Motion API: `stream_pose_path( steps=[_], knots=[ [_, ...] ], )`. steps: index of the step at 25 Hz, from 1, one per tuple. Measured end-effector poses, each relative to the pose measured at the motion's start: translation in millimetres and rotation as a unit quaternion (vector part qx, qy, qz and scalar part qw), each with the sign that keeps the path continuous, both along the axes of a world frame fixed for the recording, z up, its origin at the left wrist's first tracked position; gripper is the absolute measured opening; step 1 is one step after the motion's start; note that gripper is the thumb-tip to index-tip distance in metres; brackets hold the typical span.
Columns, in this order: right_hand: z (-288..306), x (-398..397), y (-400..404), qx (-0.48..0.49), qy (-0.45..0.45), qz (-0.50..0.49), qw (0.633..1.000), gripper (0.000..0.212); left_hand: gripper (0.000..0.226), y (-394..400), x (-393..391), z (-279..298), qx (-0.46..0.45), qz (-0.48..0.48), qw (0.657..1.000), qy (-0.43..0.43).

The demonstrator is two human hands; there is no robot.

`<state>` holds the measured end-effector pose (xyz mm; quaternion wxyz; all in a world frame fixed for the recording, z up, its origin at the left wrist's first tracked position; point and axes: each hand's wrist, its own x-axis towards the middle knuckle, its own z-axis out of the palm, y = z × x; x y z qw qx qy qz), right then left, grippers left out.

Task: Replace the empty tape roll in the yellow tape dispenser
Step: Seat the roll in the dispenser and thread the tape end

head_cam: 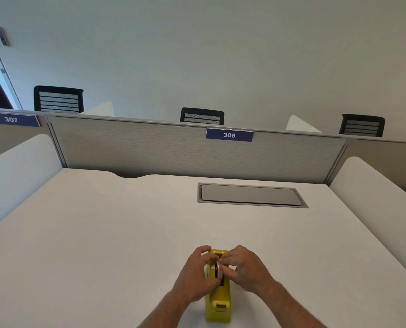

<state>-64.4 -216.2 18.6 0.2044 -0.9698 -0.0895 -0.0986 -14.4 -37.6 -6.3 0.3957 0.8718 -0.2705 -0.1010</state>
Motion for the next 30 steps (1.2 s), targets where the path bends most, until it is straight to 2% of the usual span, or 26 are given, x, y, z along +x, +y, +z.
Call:
stream_pose_path(
  steps=[5, 14, 18, 30],
  knots=[
    [0.3, 1.4, -1.0, -0.001, -0.002, 0.001, 1.0, 0.03, 0.054, -0.2, -0.1, 1.0, 0.002, -0.001, 1.0, 0.004],
    [-1.7, 1.8, 1.3, -0.021, 0.006, -0.003, 1.0, 0.035, 0.053, -1.2, 1.0, 1.3, -0.004, 0.005, 1.0, 0.019],
    [-0.5, 2.5, 1.6, -0.021, -0.013, 0.012, 1.0, 0.019, 0.053, 0.0, 0.7, 1.6, -0.005, 0.003, 1.0, 0.019],
    [3.8, 4.1, 0.5, 0.006, 0.011, 0.015, 1.0, 0.024, 0.051, -1.7, -1.6, 3.4, 0.006, 0.006, 1.0, 0.003]
  ],
)
